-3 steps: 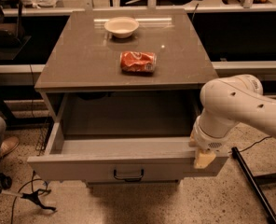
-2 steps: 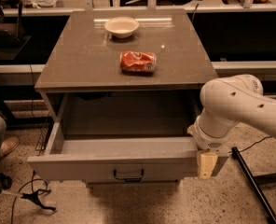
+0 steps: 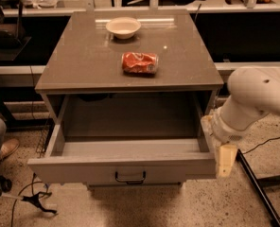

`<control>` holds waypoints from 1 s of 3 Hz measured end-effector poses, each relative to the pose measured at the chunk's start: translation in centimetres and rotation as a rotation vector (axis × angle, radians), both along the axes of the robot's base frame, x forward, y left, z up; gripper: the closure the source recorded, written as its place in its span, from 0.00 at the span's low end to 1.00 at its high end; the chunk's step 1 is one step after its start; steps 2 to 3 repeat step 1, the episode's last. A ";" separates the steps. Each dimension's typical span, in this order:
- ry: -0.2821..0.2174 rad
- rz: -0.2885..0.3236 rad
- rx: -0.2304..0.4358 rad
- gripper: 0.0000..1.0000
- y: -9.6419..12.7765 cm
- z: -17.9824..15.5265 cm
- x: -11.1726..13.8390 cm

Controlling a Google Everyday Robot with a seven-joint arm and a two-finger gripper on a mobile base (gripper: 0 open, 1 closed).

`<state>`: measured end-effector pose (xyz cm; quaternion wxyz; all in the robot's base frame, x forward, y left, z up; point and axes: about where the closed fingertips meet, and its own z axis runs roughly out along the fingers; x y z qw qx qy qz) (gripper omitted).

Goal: Open top drawer

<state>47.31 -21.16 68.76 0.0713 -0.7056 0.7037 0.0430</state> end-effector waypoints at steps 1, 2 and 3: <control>-0.043 -0.036 0.038 0.00 -2.6 3.4 1.0; -0.043 -0.036 0.038 0.00 -2.6 3.4 1.0; -0.043 -0.036 0.038 0.00 -2.6 3.4 1.0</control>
Offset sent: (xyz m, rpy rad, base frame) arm 0.0000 0.0000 0.0000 0.0000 0.0000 0.0000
